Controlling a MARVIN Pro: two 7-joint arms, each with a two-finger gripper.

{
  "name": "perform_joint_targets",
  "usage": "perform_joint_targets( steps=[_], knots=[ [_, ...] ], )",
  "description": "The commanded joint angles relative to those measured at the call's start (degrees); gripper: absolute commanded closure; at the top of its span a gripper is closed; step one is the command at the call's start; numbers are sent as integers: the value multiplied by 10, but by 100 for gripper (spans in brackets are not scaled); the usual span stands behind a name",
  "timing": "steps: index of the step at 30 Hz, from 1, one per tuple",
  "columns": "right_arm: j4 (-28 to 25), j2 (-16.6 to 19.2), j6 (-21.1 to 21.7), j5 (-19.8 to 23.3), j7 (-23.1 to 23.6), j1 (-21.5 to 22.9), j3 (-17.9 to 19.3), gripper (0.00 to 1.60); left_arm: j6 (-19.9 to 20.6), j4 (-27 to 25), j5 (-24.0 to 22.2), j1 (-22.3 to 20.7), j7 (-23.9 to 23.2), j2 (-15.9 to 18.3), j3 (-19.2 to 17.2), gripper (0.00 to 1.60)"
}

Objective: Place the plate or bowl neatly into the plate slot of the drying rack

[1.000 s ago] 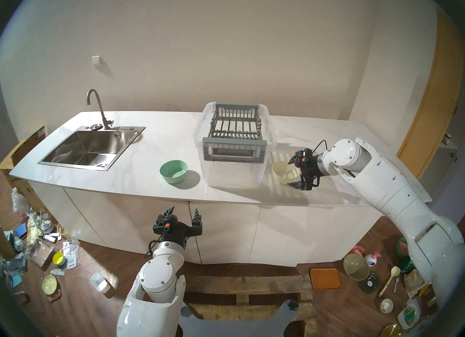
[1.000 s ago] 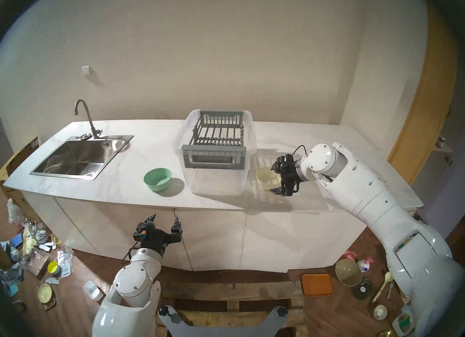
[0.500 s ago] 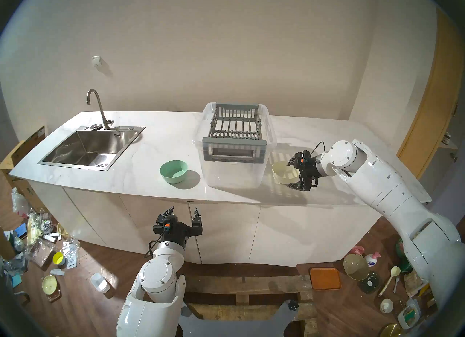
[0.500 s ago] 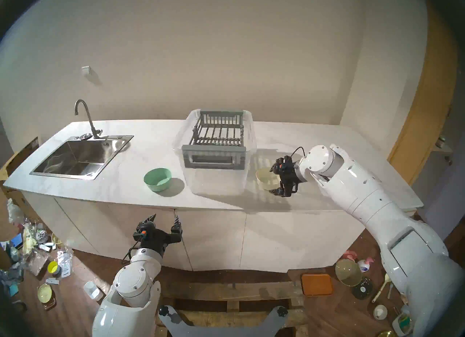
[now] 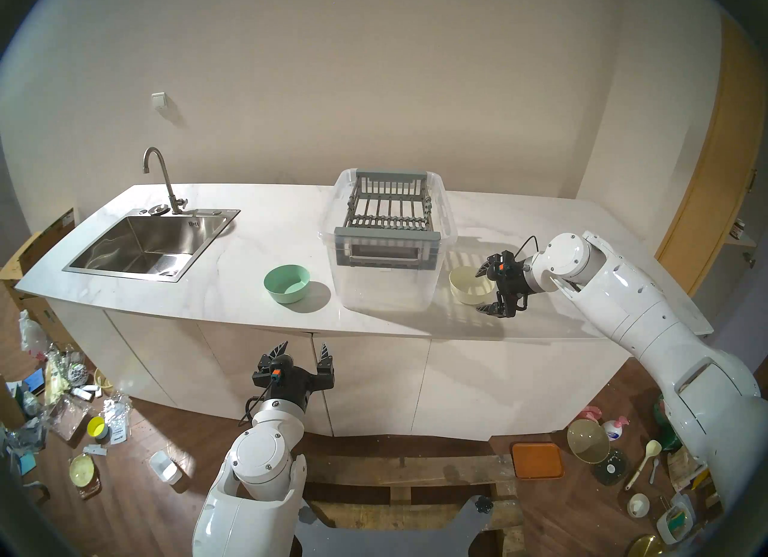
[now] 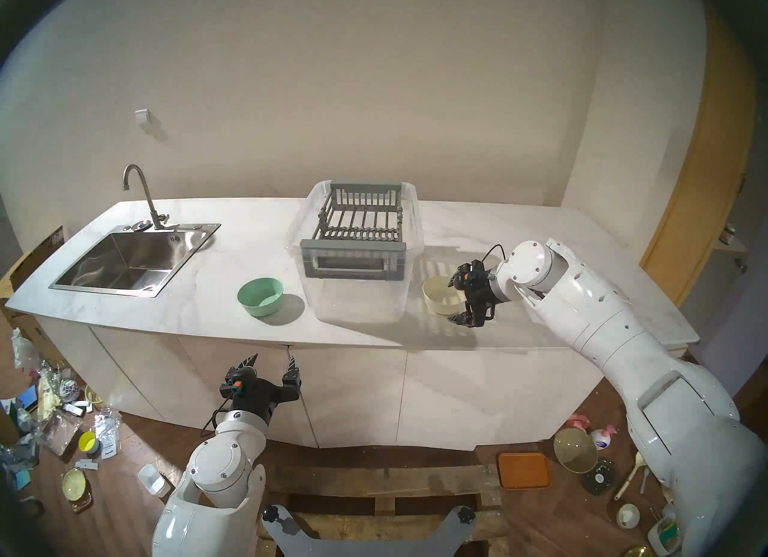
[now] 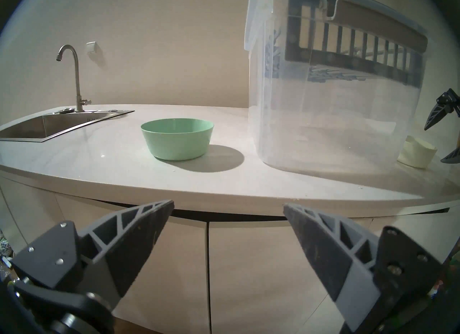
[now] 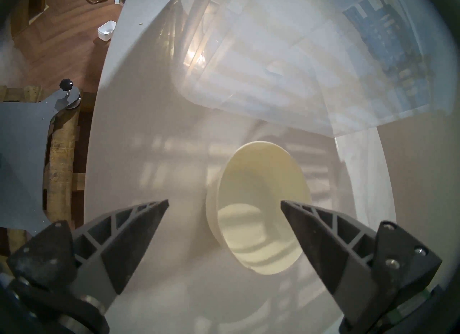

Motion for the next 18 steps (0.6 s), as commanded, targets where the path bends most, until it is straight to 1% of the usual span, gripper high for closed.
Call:
perform_joint_targets(
  steps=[1,11,18],
  knots=[
    [3,-6,-11,-1,1,21,4,0,-2,-15,-1,-3,-3,0,1,0],
    [30,-26,-18,-9,9,35,-9,0,-2,-15,-1,-3,-3,0,1,0],
    [57,-39,-17,-9,12,45,-10,0,-2,-15,-1,-3,-3,0,1,0]
  ],
)
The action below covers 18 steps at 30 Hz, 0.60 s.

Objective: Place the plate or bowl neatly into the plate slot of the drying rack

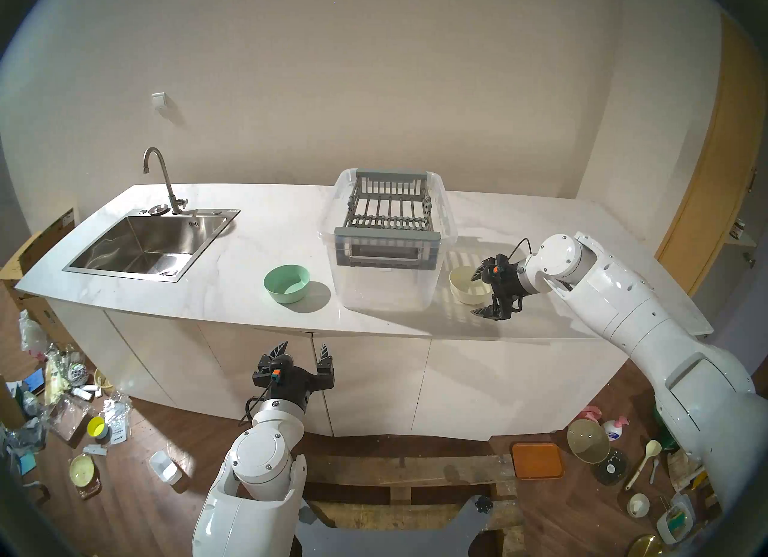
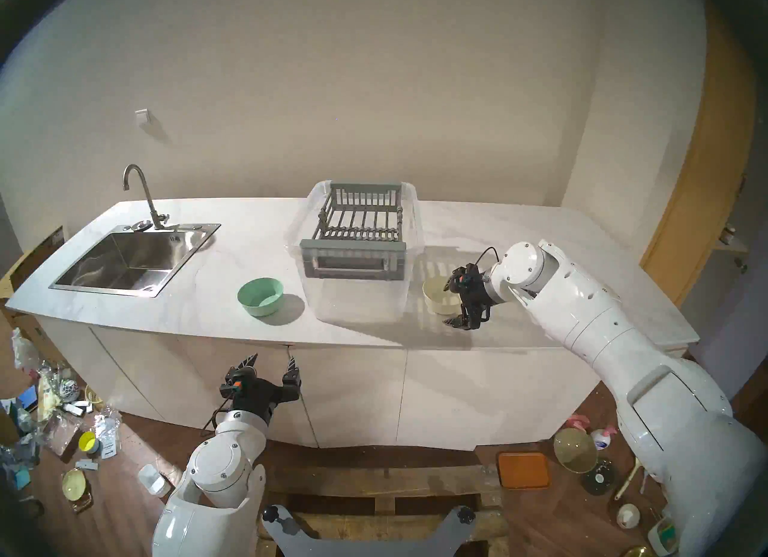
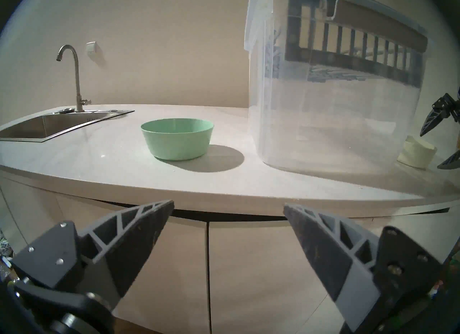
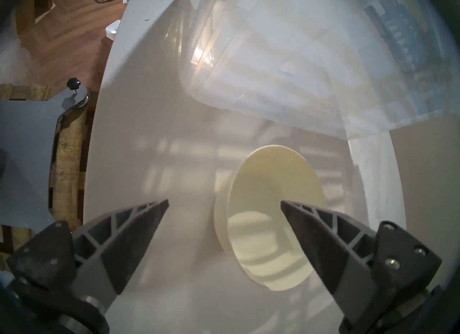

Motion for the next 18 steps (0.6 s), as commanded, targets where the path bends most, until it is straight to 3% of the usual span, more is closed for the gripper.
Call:
perform_joint_targets(
  steps=[1,5,6,7,8,9,18],
  knots=[
    [14,-13,-6,1,4,27,5,0,-2,-15,-1,-3,-3,0,1,0],
    [19,-15,-7,1,9,30,4,5,-3,-15,-1,-3,-3,0,1,0],
    [20,-15,-8,1,9,31,5,83,-3,-15,-1,-3,-3,0,1,0],
    [21,-15,-9,2,11,31,6,94,-3,-15,-1,-3,-3,0,1,0],
    [21,-15,-11,4,15,31,6,140,-3,-15,-1,-3,-3,0,1,0],
    [20,-14,-12,4,18,31,6,160,-3,-15,-1,-3,-3,0,1,0],
    [15,-10,-13,7,26,27,11,160,-3,-15,-1,-3,-3,0,1,0]
  ],
)
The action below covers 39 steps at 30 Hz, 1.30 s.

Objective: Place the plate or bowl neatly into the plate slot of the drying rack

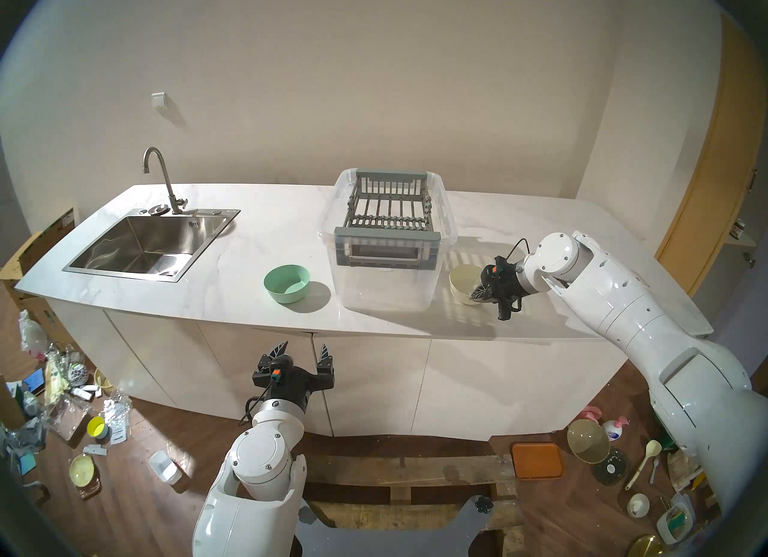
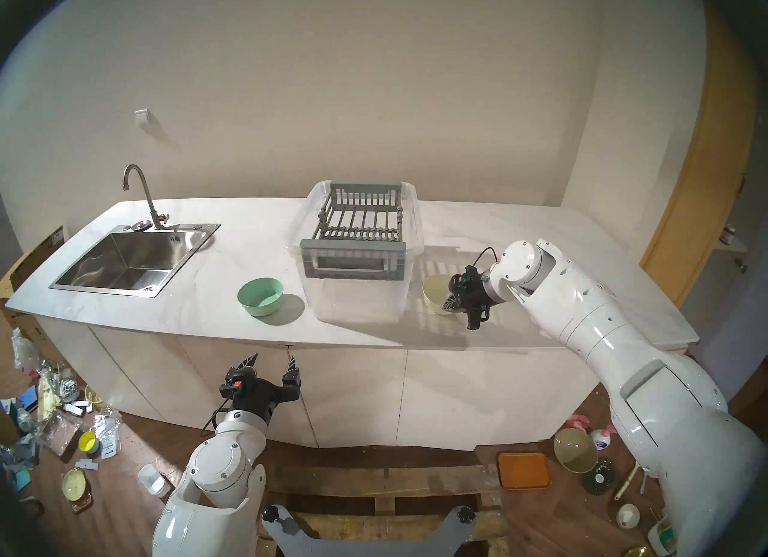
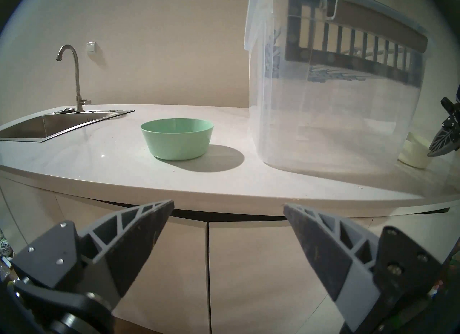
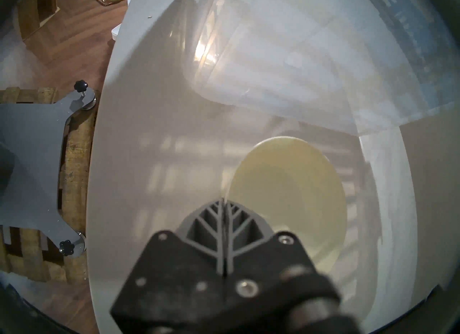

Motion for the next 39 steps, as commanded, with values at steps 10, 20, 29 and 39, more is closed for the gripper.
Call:
perform_joint_targets(
  steps=[10,20,29,39],
  knots=[
    [-14,0,-4,1,-7,14,13,0,-2,-15,-1,-3,-3,0,1,0],
    [1,-9,-8,-2,-9,19,10,0,-2,-15,-1,-3,-3,0,1,0],
    [21,-19,-13,-3,-4,27,5,0,-2,-15,-1,-3,-3,0,1,0],
    [44,-28,-13,-2,1,33,2,108,-2,-15,-1,-3,-3,0,1,0]
  ],
)
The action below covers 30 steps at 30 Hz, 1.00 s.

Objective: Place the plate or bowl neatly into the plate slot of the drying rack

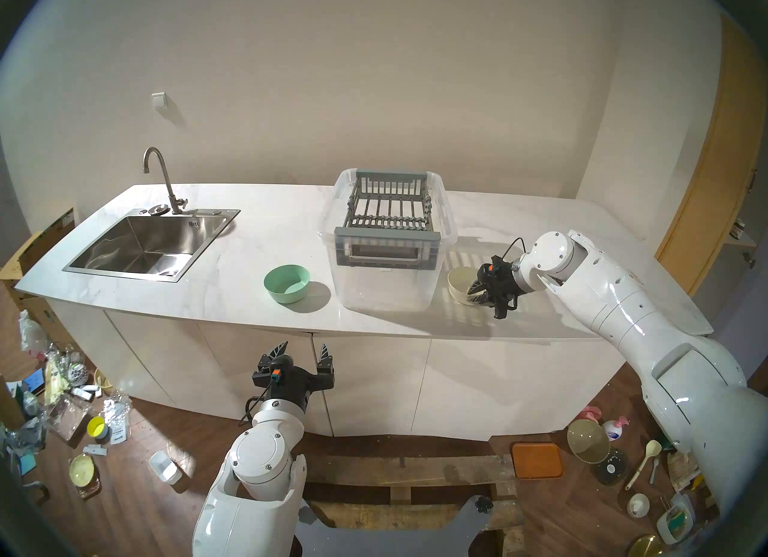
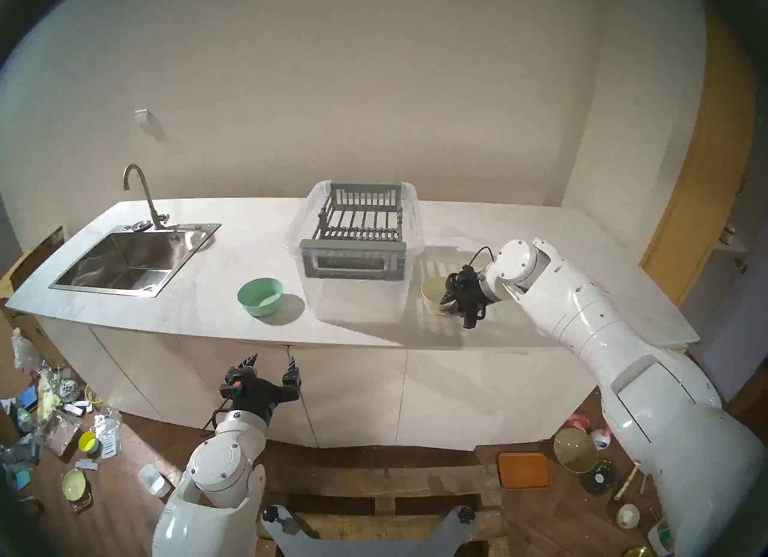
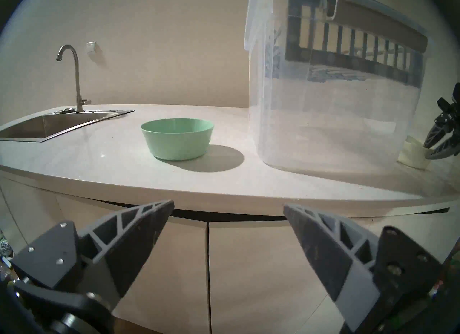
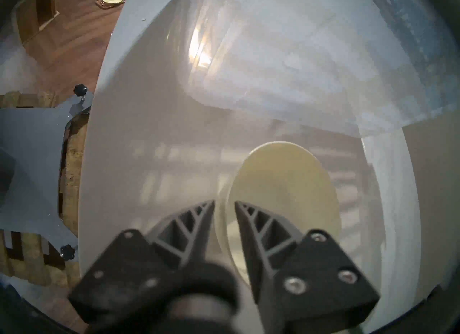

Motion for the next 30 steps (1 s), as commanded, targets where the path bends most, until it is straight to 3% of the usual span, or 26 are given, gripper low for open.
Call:
perform_joint_targets(
  steps=[1,2,3,6,7,13,30],
  knots=[
    [1,-4,-6,2,2,17,5,113,-2,-15,-1,-3,-3,0,1,0],
    [1,-4,-6,2,2,17,5,113,-2,-15,-1,-3,-3,0,1,0],
    [2,-4,-7,2,2,17,5,125,-2,-15,-1,-3,-3,0,1,0],
    [6,-6,-10,4,4,14,5,139,-2,-15,-1,-3,-3,0,1,0],
    [7,-6,-11,4,3,13,5,159,-2,-15,-1,-3,-3,0,1,0],
    [1,-9,-2,6,-13,8,15,160,-2,-15,-1,-3,-3,0,1,0],
    [-53,16,78,-6,-104,5,67,160,-3,-14,-1,-4,-2,0,2,0]
  ],
)
